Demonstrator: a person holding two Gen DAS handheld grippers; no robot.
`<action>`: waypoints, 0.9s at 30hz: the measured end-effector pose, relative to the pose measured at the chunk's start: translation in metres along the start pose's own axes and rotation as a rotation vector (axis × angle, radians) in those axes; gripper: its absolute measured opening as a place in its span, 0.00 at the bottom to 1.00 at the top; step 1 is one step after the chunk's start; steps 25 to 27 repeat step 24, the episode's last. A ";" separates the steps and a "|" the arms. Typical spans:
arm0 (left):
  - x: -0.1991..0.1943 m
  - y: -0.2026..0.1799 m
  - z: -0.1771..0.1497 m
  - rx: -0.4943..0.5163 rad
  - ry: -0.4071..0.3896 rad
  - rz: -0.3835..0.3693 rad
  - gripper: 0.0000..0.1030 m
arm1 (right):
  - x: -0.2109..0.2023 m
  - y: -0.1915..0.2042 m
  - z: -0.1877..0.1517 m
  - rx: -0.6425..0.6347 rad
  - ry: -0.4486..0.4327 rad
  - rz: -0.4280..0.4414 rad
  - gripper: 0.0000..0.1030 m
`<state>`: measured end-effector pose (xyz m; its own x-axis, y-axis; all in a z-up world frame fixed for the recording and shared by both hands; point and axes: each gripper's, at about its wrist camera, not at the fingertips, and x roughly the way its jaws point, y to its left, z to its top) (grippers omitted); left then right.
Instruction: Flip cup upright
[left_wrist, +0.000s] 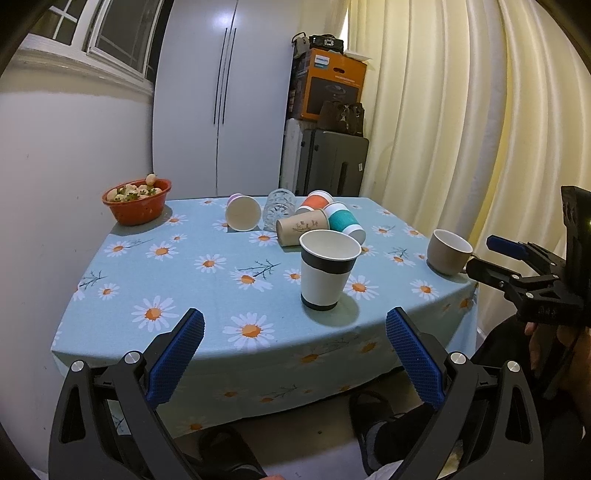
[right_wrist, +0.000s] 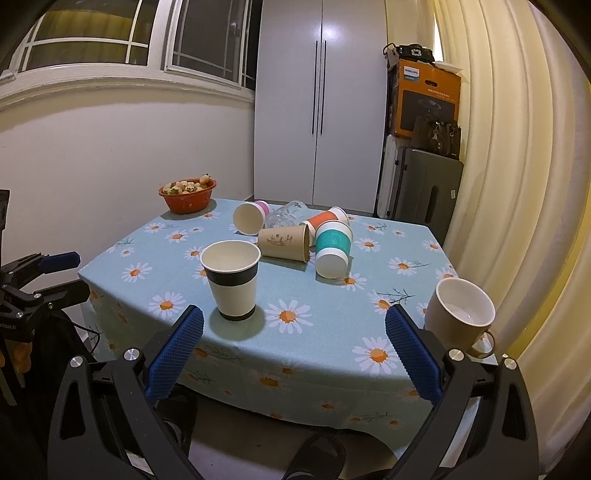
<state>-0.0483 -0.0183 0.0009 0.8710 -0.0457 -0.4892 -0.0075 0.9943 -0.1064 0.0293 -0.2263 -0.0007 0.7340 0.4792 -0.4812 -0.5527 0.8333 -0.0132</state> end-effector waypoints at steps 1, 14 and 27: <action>0.000 0.000 0.001 0.001 -0.001 0.000 0.93 | 0.000 0.000 0.000 0.001 0.001 0.000 0.95; -0.001 0.001 0.002 0.000 -0.005 0.013 0.94 | 0.000 -0.001 0.000 0.001 0.001 -0.001 0.95; 0.001 -0.001 0.002 0.002 0.004 0.012 0.94 | 0.000 -0.002 -0.001 0.000 0.005 -0.003 0.95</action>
